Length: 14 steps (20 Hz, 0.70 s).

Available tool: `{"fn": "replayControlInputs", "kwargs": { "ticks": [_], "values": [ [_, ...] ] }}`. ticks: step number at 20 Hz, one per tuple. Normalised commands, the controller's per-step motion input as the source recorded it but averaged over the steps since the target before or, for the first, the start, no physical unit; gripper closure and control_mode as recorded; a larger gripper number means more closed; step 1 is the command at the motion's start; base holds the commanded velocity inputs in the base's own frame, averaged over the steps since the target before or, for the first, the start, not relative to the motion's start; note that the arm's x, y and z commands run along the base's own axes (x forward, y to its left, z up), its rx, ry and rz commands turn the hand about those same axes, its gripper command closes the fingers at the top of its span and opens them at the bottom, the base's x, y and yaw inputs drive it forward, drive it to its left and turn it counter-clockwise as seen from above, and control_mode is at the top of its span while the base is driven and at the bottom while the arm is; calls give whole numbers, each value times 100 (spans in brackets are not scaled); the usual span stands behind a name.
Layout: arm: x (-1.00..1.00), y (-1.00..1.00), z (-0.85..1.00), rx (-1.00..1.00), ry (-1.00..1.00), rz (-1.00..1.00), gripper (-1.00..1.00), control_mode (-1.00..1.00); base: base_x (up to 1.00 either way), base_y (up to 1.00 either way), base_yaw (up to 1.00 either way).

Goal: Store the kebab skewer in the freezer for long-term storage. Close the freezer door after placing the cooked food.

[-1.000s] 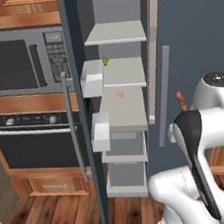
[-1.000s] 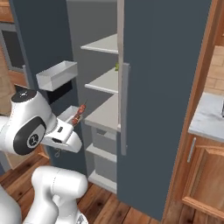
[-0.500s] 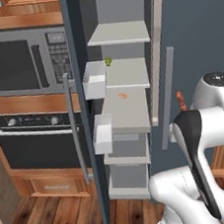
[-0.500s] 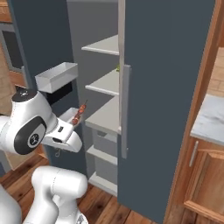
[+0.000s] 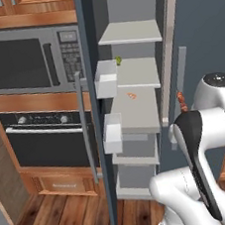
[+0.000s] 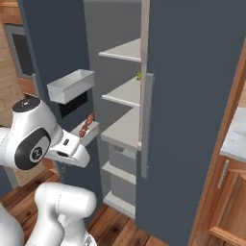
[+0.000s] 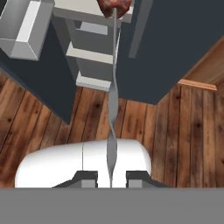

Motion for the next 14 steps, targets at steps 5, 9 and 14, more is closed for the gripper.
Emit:
{"fn": "replayControlInputs", "kwargs": {
  "ticks": [5, 9, 14],
  "values": [
    [0, 0, 0, 0, 0, 0, 100, 100, 39, 1, 4],
    [0, 0, 0, 0, 0, 0, 100, 100, 44, 6, 4],
    [0, 0, 0, 0, 0, 0, 100, 100, 50, 6, 3]
  ]
}}
